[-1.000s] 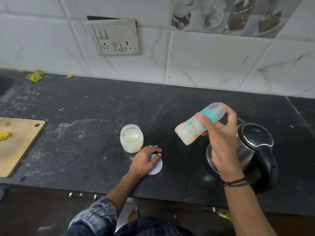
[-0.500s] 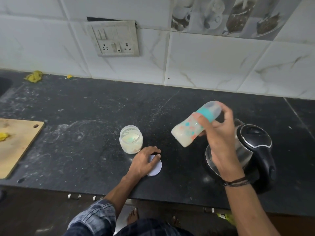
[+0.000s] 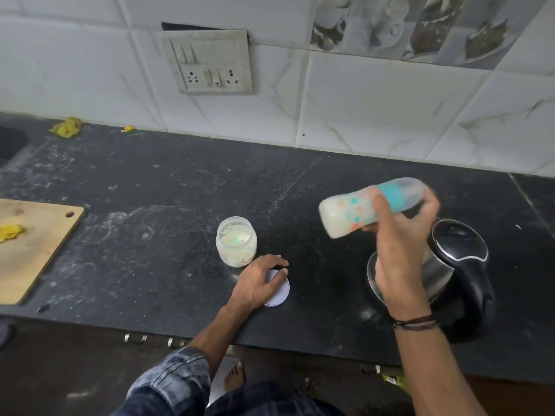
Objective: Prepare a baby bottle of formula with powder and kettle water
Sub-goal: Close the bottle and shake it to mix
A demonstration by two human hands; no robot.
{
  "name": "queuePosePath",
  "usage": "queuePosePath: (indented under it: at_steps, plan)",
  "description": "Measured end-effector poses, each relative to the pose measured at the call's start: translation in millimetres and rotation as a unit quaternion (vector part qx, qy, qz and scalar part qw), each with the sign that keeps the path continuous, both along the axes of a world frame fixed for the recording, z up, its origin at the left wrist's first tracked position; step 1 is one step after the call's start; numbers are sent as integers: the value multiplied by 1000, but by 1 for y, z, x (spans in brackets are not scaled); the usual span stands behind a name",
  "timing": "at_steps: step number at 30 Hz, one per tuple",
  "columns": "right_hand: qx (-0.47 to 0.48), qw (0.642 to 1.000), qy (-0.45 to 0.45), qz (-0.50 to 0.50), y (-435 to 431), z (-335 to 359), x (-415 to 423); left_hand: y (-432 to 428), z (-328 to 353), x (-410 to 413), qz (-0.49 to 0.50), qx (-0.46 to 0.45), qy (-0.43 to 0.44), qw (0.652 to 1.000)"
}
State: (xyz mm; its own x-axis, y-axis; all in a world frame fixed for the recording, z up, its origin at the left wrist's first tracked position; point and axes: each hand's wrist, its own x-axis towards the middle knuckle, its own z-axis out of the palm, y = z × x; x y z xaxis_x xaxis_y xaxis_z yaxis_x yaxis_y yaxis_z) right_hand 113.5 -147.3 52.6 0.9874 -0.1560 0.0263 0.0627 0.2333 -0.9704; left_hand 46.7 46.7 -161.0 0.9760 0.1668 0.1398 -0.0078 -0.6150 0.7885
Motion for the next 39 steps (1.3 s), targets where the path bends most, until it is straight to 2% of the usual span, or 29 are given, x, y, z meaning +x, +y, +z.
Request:
queuePosePath:
  at_steps: [2, 3, 7, 11, 16, 20, 24, 28, 33, 37, 39]
  plan:
    - [-57, 996, 13, 72, 1, -9, -4, 1, -2, -2, -1, 4, -3, 1000]
    - [-59, 996, 13, 67, 1, -10, -5, 1, -2, -2, -4, 4, -3, 1000]
    - [27, 998, -8, -51, -3, -4, -1, -1, -1, -1, 1, -3, -4, 1000]
    - [-62, 997, 15, 52, -4, -9, -6, 3, -4, -2, -7, 7, -7, 1000]
    - [34, 996, -11, -81, -5, -4, -1, 0, -3, -1, -3, 5, -6, 1000]
    - [-46, 997, 4, 61, -2, -13, -7, 3, -5, -1, -3, 6, 0, 1000]
    - [16, 999, -16, -43, -3, -12, -7, 0, -3, 0, -5, 9, -4, 1000]
    - [-59, 996, 1, 62, -1, -20, -8, 2, -5, -1, -5, 12, -2, 1000]
    - [40, 996, -28, -73, -7, -8, -3, 1, -5, 0, -6, 10, -5, 1000]
    - [-65, 996, 9, 61, -10, -15, -1, 3, -9, 0, -7, 10, -1, 1000]
    - [-36, 999, 7, 18, -9, -13, -1, 3, -8, 0, -9, 11, 0, 1000]
